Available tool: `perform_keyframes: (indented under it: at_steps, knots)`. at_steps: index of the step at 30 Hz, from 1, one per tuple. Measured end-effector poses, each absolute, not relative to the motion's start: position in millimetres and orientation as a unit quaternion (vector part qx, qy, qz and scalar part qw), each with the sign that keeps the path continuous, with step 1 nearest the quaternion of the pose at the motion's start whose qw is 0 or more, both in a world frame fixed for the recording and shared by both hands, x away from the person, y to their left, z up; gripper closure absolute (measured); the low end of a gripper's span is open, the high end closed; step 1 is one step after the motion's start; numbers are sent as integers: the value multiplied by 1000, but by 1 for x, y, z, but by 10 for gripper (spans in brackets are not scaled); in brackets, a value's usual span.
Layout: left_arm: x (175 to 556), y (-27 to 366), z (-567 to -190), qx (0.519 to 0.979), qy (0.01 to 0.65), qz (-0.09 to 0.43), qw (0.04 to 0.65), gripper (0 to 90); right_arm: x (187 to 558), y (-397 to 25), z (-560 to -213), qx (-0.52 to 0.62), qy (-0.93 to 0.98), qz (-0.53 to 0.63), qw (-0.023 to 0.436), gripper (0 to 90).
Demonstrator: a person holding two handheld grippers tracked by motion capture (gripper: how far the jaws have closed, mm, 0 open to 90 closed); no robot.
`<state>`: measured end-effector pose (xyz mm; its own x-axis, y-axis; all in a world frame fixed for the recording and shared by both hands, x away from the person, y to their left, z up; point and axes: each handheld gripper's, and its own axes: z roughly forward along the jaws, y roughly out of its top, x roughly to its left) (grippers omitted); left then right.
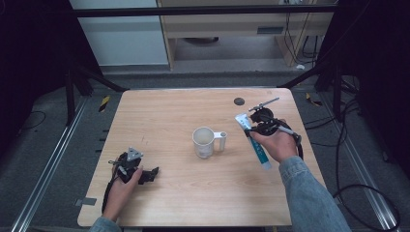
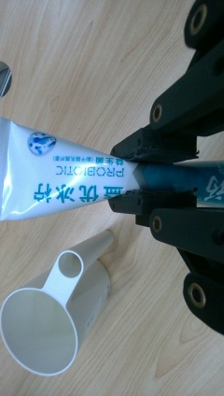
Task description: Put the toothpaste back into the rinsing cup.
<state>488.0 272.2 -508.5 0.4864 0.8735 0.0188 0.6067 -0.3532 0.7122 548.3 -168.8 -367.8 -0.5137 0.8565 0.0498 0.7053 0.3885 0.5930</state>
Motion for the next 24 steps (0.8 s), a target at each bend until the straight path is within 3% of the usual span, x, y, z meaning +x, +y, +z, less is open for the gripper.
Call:
perform_keyframes:
  at_steps: [24]
  knots:
    - [488, 272, -508, 797, 464, 204, 328, 0, 534, -137, -335, 451, 790, 379, 169, 767]
